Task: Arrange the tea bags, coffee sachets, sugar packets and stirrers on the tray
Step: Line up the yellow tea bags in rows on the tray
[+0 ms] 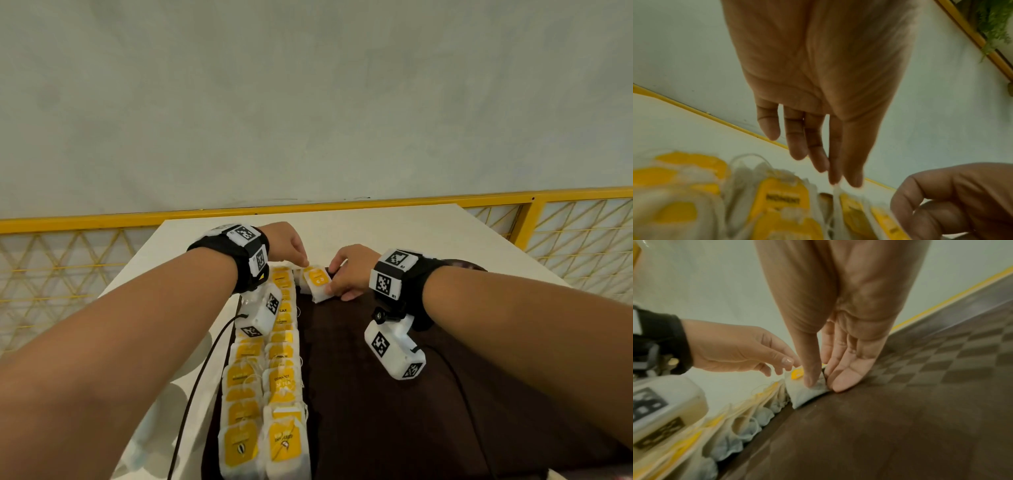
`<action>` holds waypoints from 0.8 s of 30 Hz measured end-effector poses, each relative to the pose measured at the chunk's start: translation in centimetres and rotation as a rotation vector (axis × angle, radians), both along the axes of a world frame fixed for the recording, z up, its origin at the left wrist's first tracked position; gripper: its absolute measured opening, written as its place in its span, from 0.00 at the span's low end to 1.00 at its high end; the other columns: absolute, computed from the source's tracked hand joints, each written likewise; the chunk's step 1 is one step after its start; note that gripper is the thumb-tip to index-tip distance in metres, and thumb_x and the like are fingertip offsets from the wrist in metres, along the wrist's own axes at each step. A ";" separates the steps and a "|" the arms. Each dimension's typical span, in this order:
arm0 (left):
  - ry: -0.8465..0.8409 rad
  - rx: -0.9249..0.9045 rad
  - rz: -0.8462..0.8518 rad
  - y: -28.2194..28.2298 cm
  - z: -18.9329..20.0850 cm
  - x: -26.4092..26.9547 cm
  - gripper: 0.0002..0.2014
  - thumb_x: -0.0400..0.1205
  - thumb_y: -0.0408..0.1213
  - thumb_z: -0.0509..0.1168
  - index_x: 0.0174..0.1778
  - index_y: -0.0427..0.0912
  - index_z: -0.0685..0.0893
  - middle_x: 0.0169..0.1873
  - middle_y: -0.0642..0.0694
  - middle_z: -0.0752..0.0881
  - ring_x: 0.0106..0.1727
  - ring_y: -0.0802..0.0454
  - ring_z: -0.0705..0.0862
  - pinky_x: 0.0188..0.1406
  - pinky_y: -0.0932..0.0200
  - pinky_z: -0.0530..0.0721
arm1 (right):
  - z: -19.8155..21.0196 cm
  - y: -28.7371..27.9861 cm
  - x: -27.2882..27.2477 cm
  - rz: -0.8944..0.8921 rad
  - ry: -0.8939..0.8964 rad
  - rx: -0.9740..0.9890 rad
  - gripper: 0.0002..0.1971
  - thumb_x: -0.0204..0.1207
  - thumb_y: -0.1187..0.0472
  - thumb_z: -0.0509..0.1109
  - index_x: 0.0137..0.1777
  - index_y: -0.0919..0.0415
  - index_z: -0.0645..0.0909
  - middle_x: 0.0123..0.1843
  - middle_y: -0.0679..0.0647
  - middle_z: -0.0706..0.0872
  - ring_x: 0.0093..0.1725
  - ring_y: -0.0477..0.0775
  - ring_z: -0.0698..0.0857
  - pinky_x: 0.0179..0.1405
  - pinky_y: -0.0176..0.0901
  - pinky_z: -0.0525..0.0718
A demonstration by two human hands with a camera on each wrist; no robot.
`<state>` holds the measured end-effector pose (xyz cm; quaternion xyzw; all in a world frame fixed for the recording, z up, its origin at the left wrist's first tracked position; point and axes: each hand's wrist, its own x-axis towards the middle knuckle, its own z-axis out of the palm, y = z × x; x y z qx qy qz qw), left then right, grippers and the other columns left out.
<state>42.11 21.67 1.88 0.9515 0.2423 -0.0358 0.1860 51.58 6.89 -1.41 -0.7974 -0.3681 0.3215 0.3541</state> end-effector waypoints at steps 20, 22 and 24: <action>0.098 0.052 0.011 -0.4 -0.2 1.5 0.13 0.84 0.34 0.64 0.63 0.41 0.85 0.63 0.45 0.84 0.59 0.52 0.81 0.53 0.64 0.73 | 0.1 1.1 -1.9 0.009 -0.040 0.004 0.11 0.71 0.70 0.76 0.38 0.61 0.75 0.32 0.57 0.82 0.28 0.48 0.82 0.32 0.39 0.86; 0.148 0.038 0.008 -0.2 -0.4 1.5 0.13 0.83 0.36 0.64 0.63 0.43 0.84 0.62 0.44 0.84 0.51 0.54 0.80 0.42 0.67 0.75 | 0.4 1.2 -1.9 0.019 -0.034 -0.019 0.09 0.70 0.70 0.77 0.39 0.62 0.78 0.33 0.58 0.82 0.33 0.52 0.83 0.40 0.45 0.88; 0.159 0.036 0.014 0.1 -0.4 1.6 0.14 0.83 0.35 0.65 0.64 0.43 0.84 0.60 0.44 0.85 0.49 0.54 0.80 0.35 0.71 0.74 | 0.4 1.4 -1.8 -0.002 -0.004 -0.032 0.09 0.70 0.69 0.77 0.38 0.61 0.79 0.32 0.57 0.81 0.31 0.52 0.82 0.40 0.45 0.88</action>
